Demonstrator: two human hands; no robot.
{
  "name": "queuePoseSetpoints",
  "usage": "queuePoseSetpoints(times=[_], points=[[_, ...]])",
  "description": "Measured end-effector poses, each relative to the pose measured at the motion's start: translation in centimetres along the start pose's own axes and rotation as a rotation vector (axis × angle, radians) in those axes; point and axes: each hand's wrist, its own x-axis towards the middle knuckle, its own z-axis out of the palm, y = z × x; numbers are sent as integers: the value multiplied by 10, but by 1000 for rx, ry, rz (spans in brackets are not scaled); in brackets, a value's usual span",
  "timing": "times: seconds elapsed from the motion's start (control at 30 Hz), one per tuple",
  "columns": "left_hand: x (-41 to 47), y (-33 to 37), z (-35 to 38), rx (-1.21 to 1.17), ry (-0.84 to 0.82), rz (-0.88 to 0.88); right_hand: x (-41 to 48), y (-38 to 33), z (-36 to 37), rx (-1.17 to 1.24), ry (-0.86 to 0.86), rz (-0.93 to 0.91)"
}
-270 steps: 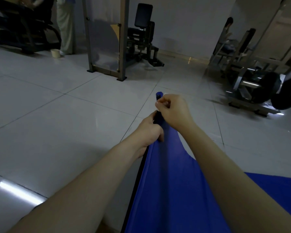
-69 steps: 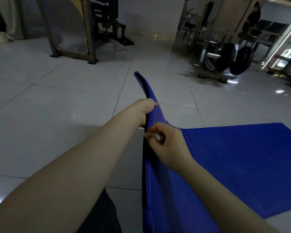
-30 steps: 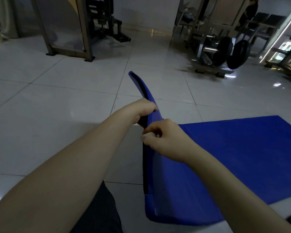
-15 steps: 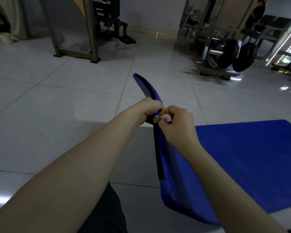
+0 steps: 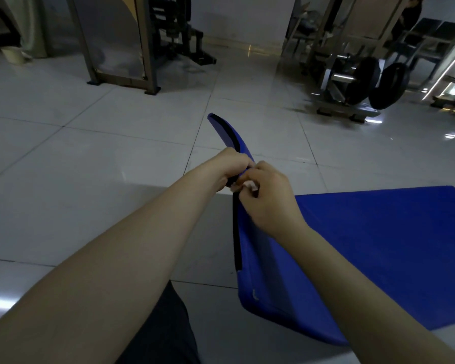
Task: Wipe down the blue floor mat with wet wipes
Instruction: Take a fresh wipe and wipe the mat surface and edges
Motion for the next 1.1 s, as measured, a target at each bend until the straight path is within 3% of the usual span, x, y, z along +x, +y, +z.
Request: queuePoseSetpoints(times=[0.1, 0.27, 0.5, 0.77, 0.87, 0.97, 1.1], points=[[4, -1, -2, -25, 25, -2, -18, -7, 0, 71, -69, -6], [6, -3, -4, -68, -1, 12, -76, -25, -8, 265, -331, -141], [2, -5, -5, 18, -18, 1, -5, 1, 13, 75, -49, -2], [5, -5, -12, -23, -33, 3, -87, -24, 0, 189, -492, -239], [2, -4, -12, -11, -18, 5, -58, -13, 2, 78, -300, -226], [1, -3, -9, 23, -9, 0, -18, -2, 7, 63, -73, -57], [2, -3, -7, -3, -2, 6, -35, -9, 13, 95, -171, -91]])
